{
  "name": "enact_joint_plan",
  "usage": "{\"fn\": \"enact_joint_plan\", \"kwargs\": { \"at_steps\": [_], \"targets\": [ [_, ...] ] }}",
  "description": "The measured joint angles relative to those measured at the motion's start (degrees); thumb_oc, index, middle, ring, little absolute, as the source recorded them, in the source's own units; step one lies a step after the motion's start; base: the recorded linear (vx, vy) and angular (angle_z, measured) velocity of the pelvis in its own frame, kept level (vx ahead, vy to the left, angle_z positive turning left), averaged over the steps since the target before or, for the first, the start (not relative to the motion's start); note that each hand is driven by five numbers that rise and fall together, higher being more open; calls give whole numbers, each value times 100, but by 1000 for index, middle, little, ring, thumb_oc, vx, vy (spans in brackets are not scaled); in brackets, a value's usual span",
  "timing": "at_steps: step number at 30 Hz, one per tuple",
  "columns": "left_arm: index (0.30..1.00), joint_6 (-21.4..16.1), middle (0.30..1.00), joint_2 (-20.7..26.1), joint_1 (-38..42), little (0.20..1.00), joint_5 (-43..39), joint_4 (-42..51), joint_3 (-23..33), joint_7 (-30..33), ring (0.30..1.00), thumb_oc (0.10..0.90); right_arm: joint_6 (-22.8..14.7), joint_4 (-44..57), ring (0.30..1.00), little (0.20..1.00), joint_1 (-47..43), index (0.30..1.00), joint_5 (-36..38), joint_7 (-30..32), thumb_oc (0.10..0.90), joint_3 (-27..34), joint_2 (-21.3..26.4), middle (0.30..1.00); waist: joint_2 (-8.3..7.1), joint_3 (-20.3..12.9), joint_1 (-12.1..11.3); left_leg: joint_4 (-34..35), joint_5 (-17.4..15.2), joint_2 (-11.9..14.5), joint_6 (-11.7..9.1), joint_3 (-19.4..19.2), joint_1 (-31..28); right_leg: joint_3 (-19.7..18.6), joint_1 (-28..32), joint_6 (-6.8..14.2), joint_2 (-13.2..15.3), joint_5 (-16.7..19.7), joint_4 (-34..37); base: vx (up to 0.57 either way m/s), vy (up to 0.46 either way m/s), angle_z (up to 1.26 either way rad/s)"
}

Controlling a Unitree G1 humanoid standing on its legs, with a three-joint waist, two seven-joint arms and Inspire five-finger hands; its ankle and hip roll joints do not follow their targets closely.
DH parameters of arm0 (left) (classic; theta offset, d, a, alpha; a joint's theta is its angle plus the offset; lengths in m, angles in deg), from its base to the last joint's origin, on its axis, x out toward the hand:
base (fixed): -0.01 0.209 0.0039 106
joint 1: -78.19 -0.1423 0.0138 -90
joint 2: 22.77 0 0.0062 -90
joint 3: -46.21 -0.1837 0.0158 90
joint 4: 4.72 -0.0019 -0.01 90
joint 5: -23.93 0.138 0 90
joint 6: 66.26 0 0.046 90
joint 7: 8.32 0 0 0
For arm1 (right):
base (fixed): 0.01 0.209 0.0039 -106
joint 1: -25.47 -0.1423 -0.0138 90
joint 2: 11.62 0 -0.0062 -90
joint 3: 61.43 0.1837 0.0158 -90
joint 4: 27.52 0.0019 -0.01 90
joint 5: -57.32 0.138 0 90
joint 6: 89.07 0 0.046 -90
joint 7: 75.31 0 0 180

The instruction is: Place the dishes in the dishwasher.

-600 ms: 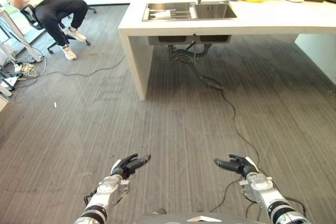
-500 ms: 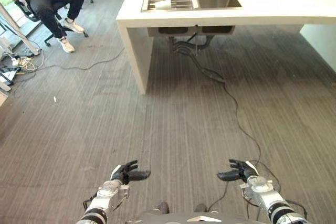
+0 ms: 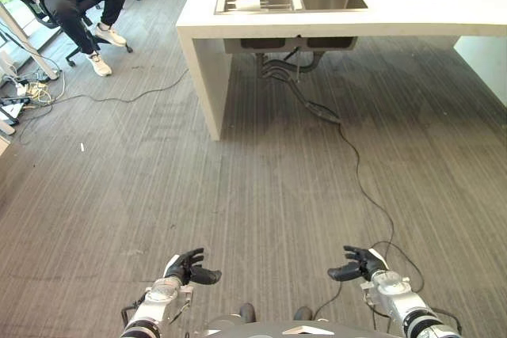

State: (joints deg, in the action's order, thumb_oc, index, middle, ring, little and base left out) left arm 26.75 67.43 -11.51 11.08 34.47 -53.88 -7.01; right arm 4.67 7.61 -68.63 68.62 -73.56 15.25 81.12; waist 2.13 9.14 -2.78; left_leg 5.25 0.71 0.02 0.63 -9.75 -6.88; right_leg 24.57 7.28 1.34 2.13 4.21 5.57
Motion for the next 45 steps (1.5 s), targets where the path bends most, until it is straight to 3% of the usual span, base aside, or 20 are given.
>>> {"fn": "enact_joint_plan", "kwargs": {
  "at_steps": [22,31,45],
  "targets": [
    [900,22,900,-39,-112,900,-14,-124,-30,-95,900,800,67,-125,900,900,124,900,19,-124,800,-4,-92,900,19,-52,22,5,-3,-5,2,53,-45,45,73,0,7,0,0,2,0,0],
    [900,31,900,-96,-126,900,-16,-295,-31,-131,900,800,74,-214,900,900,139,900,19,-158,800,-12,-98,900,35,-292,17,20,-6,-9,6,62,-48,44,77,1,7,0,0,0,0,0],
    [900,90,900,-105,-137,900,-64,-359,-31,-129,900,800,110,-226,900,900,271,900,19,-159,800,-12,-99,900,16,-366,13,19,-1,-11,13,63,-48,42,75,1,7,0,0,0,0,0]
  ]
}}
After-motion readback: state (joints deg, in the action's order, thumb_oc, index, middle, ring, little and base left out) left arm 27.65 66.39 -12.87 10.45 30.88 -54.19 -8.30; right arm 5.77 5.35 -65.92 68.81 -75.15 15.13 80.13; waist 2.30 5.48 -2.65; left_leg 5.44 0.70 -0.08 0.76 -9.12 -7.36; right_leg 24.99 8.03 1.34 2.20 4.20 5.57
